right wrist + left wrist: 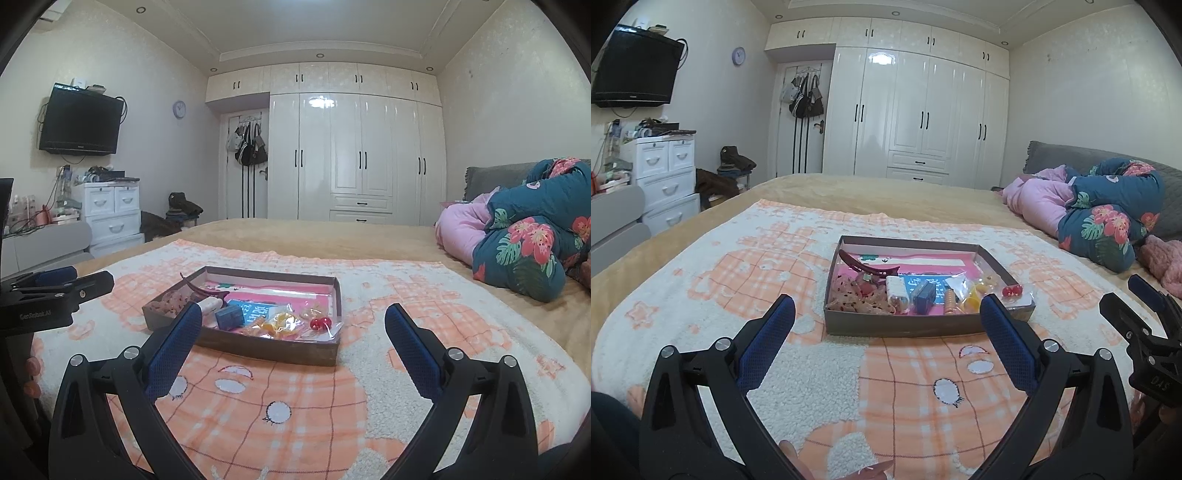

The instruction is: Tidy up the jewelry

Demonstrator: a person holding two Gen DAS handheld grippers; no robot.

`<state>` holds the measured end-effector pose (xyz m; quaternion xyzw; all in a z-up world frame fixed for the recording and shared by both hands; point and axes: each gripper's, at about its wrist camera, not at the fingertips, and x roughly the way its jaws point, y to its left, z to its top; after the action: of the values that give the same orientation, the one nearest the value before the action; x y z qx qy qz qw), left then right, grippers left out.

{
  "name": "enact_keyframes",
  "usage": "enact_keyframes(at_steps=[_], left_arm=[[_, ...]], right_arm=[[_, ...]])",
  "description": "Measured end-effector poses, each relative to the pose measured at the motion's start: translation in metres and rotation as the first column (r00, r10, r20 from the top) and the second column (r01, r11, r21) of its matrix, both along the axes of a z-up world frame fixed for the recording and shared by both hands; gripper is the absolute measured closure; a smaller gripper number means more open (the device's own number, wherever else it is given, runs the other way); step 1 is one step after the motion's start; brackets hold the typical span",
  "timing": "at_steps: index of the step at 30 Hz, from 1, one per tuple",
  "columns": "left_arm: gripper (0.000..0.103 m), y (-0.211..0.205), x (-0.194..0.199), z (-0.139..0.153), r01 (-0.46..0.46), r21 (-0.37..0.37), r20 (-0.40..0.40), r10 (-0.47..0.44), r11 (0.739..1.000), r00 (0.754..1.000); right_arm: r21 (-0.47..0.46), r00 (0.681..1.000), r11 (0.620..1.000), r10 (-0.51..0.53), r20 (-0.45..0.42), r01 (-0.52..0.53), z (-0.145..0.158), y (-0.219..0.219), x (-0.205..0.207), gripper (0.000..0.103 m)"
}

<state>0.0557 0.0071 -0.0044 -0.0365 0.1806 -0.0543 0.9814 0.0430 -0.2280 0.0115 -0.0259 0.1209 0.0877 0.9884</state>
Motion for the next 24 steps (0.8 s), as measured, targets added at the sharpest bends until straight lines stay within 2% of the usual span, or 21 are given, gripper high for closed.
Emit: enact_keyframes(at_steps=[24], left_arm=[[0.011, -0.0020, 0.0017, -0.0006, 0.013, -0.001, -0.002, -0.013, 1.000, 1.000]], right_arm=[[0.006, 1.000, 1.000, -0.008, -0.002, 0.008, -0.0028, -0.0002, -0.0003, 0.006]])
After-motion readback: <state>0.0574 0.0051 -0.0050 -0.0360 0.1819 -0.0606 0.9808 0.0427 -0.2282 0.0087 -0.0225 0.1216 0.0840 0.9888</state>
